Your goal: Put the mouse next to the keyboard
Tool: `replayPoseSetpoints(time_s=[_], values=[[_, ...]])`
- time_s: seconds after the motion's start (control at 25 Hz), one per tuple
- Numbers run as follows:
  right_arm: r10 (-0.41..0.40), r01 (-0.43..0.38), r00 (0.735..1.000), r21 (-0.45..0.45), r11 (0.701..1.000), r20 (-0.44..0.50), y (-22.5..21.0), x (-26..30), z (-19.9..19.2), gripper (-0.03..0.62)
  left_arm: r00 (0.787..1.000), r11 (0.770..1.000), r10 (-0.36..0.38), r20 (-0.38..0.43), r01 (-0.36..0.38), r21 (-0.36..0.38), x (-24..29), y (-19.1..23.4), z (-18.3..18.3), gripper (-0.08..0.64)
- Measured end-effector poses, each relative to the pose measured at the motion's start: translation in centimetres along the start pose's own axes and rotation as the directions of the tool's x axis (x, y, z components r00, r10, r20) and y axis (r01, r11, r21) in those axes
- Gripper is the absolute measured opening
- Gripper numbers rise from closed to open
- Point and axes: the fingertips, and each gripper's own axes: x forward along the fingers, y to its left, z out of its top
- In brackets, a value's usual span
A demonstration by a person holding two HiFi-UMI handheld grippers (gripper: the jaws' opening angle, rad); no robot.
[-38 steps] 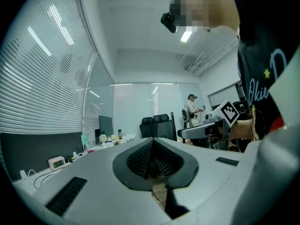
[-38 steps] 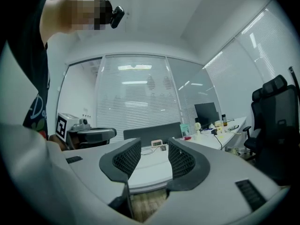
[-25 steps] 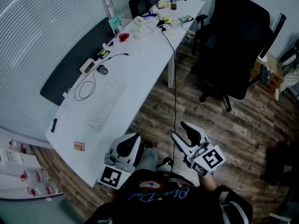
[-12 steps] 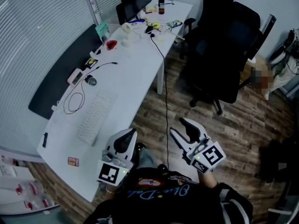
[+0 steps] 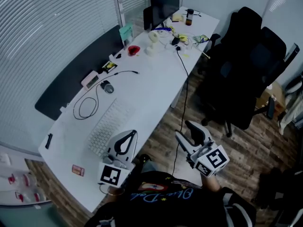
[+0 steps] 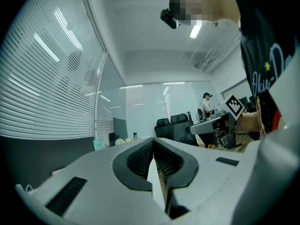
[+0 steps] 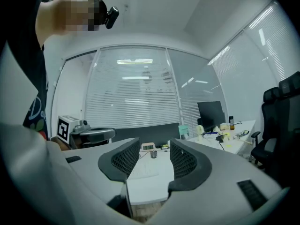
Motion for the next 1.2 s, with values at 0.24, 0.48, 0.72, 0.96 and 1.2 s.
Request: replayPoseSetpoints(time_s=[0.24, 0.48, 0.72, 0.96, 1.2], values=[[0.067, -0.068, 0.997, -0.029, 0.997, -0.035, 0.0, 7.2, 0.5, 0.178, 0.994, 0.994, 0.111, -0.002, -0.111, -0.027, -0.6, 6.5, -0.7, 0.0], [0.159, -0.158, 0.986, 0.008, 0.987, -0.047, 1.3, 15.1, 0.6, 0.186, 0.974, 0.974, 0.227, -0.004, -0.227, -0.021, -2.8, 12.9, -1.7, 0.0], [0.235, -0.235, 0.969, 0.003, 0.972, -0.072, 3.6, 21.7, -0.2, 0.208, 0.94, 0.94, 0.339, -0.039, -0.341, -0.034, -6.0, 17.6, -3.5, 0.0], [0.317, -0.32, 0.935, 0.008, 0.947, -0.162, 5.1, 26.9, -3.0, 0.217, 0.893, 0.893, 0.441, -0.085, -0.446, -0.054, -8.2, 19.7, -5.2, 0.0], [0.387, -0.39, 0.897, 0.029, 0.92, -0.212, 5.6, 33.2, -4.2, 0.224, 0.823, 0.823, 0.553, -0.13, -0.564, -0.069, -9.5, 21.9, -5.6, 0.0]])
